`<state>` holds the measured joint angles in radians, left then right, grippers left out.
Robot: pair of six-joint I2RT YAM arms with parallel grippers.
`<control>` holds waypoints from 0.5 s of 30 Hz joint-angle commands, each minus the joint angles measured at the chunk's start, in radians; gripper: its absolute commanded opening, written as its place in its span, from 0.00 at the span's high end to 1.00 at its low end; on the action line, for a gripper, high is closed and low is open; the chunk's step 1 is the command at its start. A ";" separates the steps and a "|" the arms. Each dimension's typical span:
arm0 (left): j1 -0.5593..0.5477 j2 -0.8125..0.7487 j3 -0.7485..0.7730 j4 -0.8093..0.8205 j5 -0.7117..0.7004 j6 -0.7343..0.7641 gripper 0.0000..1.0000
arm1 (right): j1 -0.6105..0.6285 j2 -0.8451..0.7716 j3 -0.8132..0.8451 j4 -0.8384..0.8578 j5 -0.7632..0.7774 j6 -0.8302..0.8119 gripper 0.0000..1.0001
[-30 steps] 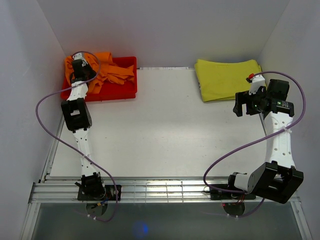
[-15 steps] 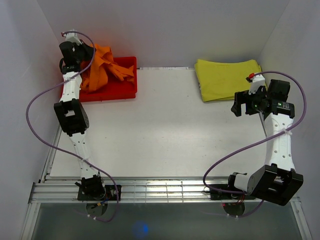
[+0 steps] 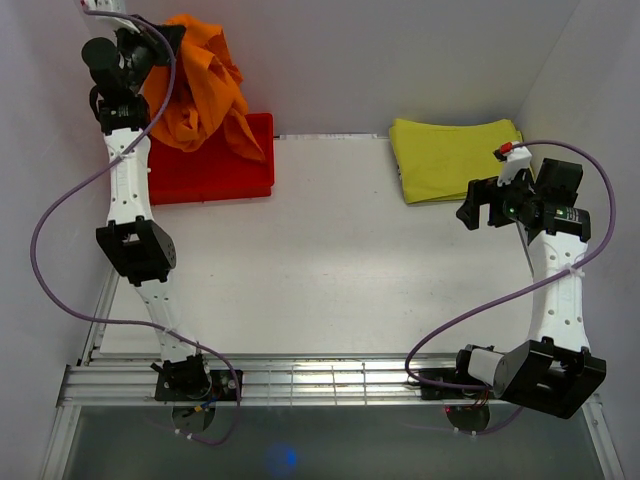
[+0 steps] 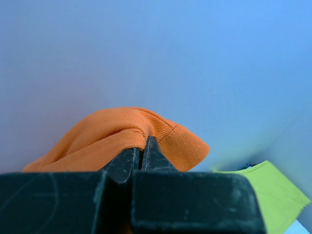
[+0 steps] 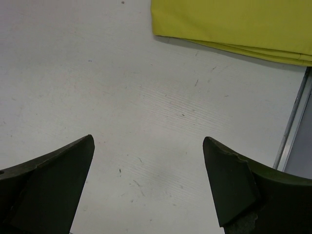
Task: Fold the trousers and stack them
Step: Grab the trousers from the pile, then move the trousers to the center of the board
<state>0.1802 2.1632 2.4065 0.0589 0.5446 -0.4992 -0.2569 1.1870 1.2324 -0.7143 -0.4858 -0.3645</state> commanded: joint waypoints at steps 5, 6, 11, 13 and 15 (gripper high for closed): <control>-0.073 -0.357 -0.048 0.251 0.141 -0.132 1.00 | 0.008 -0.046 0.012 0.062 -0.053 0.048 0.02; -0.077 -0.394 -0.069 0.255 0.181 -0.159 1.00 | 0.010 -0.047 0.018 0.059 -0.053 0.048 0.02; -0.116 -0.488 -0.210 0.295 0.288 -0.379 1.00 | 0.011 -0.066 0.024 0.044 -0.072 0.049 0.02; -0.152 -0.543 -0.323 0.306 0.345 -0.473 1.00 | 0.013 -0.073 0.021 0.039 -0.082 0.048 0.02; -0.195 -0.591 -0.494 0.308 0.373 -0.490 1.00 | 0.016 -0.079 0.018 0.033 -0.086 0.047 0.02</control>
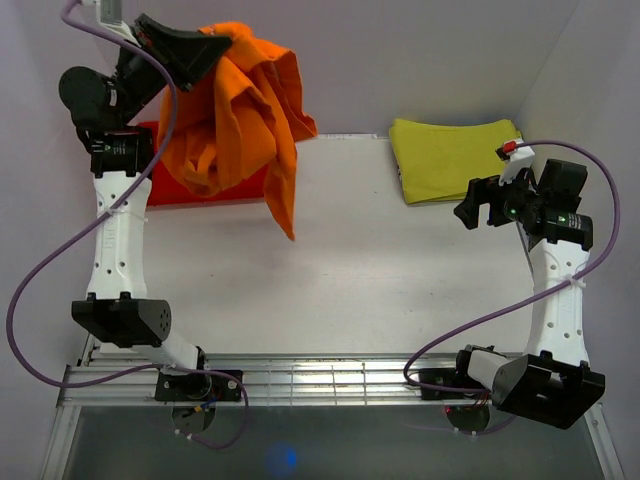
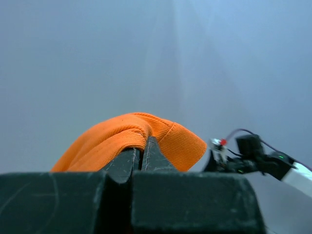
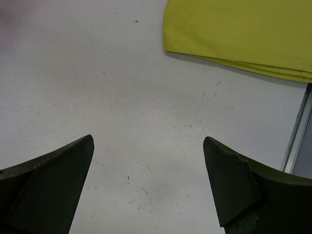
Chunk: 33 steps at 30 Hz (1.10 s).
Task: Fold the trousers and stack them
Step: Move the trousers to the center of the board
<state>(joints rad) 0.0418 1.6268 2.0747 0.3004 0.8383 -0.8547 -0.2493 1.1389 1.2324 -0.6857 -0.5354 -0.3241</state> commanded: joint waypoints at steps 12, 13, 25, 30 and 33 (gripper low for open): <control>-0.258 -0.072 -0.800 -0.203 0.223 0.216 1.00 | 0.037 -0.064 -0.073 -0.087 -0.090 -0.069 0.00; -0.270 -0.058 -0.811 -0.243 0.222 0.262 1.00 | 0.045 -0.064 -0.079 -0.090 -0.093 -0.069 0.00; -0.240 0.186 -0.504 -0.837 0.133 0.718 0.29 | 0.421 -0.005 -0.171 0.150 0.075 -0.016 0.03; -0.105 0.107 -0.522 -0.863 0.217 0.660 0.19 | 0.583 0.145 -0.073 0.270 0.182 -0.078 0.06; -0.059 0.065 -0.548 -0.975 0.245 0.755 0.18 | 0.669 0.249 -0.005 0.313 0.225 -0.134 0.08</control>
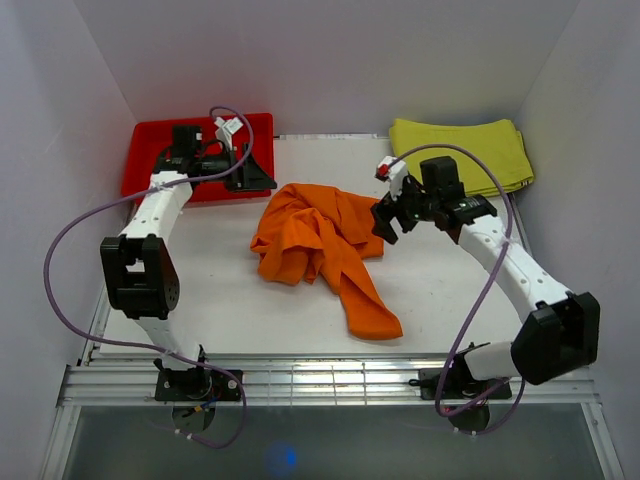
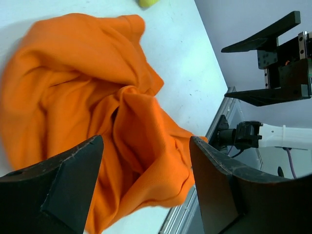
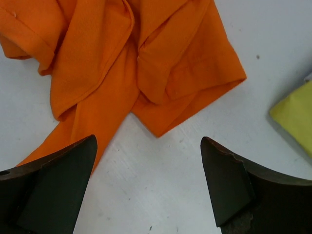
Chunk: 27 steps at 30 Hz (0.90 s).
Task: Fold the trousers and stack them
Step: Move the trousers to the center of the board, then flatten the trousers out
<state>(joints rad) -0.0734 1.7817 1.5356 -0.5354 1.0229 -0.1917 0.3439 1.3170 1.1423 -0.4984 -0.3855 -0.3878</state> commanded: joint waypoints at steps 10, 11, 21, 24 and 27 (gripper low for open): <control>-0.169 -0.212 -0.028 -0.428 -0.230 0.615 0.10 | 0.116 0.503 0.416 0.035 0.106 -0.125 0.10; -0.196 -0.208 -0.026 -0.420 -0.251 0.615 0.10 | 0.119 0.536 0.440 0.020 0.102 -0.119 0.10; -0.379 -0.108 -0.119 -0.233 -0.751 0.525 0.40 | 0.109 0.729 0.505 -0.127 -0.013 -0.120 0.52; -0.294 -0.142 -0.196 -0.248 -0.768 0.525 0.92 | 0.061 0.632 0.462 -0.254 -0.110 -0.140 0.92; -0.037 -0.191 -0.207 -0.281 -0.681 0.529 1.00 | -0.016 0.467 0.367 -0.350 -0.174 -0.146 0.92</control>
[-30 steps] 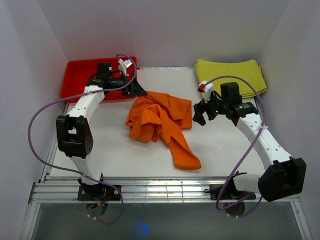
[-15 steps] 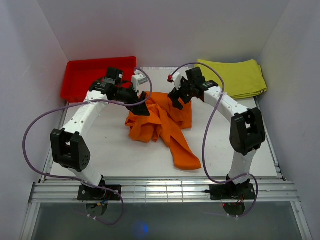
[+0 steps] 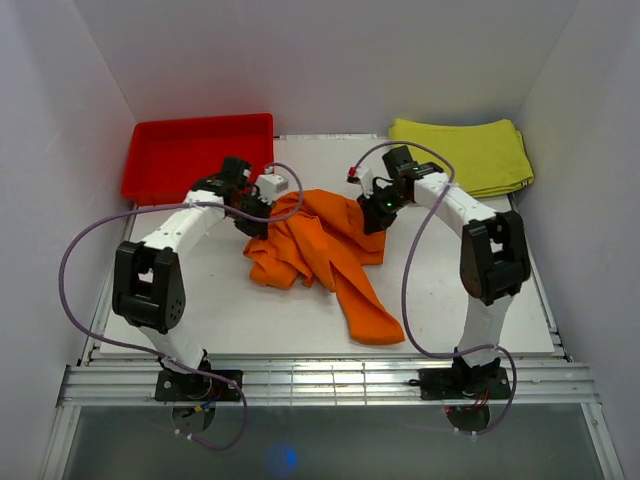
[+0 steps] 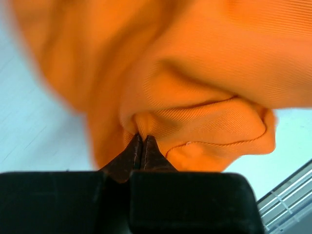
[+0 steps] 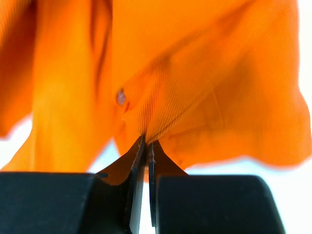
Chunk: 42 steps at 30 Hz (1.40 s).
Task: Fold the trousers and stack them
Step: Flatten the trousers out
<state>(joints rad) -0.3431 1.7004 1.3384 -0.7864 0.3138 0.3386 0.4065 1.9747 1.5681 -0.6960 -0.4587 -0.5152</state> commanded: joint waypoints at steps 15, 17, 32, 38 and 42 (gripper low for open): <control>0.624 -0.113 -0.042 0.065 0.031 0.169 1.00 | -0.448 -0.505 -0.215 -0.405 -0.084 -0.082 0.92; 0.624 -0.096 -0.025 0.090 0.050 0.148 0.93 | -0.478 -0.461 -0.232 -0.399 -0.051 -0.074 0.92; 0.540 -0.047 0.297 -0.301 0.547 0.371 0.37 | -0.440 -0.221 0.165 -0.351 0.203 -0.087 0.11; 0.068 -0.272 0.033 -0.278 0.435 0.473 0.37 | -0.253 -0.450 -0.149 -0.367 0.114 -0.203 0.02; -0.258 -0.312 -0.067 -0.264 0.383 0.462 0.37 | -0.066 -0.493 -0.307 -0.361 0.083 -0.168 0.04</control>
<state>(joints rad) -0.4709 1.4837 1.3155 -1.0027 0.7116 0.7525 0.2424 1.4822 1.3529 -1.0191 -0.3195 -0.6708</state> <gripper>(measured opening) 0.633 0.961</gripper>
